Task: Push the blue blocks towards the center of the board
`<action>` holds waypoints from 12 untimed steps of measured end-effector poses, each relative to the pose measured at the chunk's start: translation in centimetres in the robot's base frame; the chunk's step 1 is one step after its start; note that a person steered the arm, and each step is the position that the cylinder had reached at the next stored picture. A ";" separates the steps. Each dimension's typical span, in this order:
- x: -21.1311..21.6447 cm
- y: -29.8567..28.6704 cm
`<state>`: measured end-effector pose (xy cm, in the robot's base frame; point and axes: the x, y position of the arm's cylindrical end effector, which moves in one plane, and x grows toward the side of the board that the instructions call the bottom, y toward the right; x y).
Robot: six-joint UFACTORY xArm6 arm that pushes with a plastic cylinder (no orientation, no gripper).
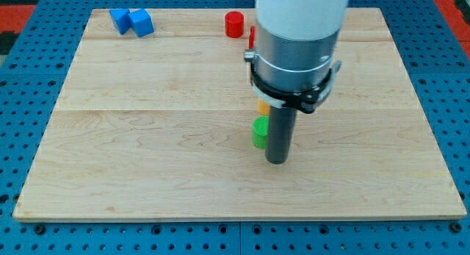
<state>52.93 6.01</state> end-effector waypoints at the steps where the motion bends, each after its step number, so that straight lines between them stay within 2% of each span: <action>1: -0.9 0.8; 3: -4.3 -3.5; 4: 0.0 -4.1; 5: -1.2 -13.9; 6: -7.3 -21.4; 7: -14.8 -24.5; 8: -18.2 -28.7; 9: -24.6 -32.9; 10: -33.0 -32.7; 11: -33.5 -25.4; 12: -30.6 -23.0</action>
<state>22.29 -16.95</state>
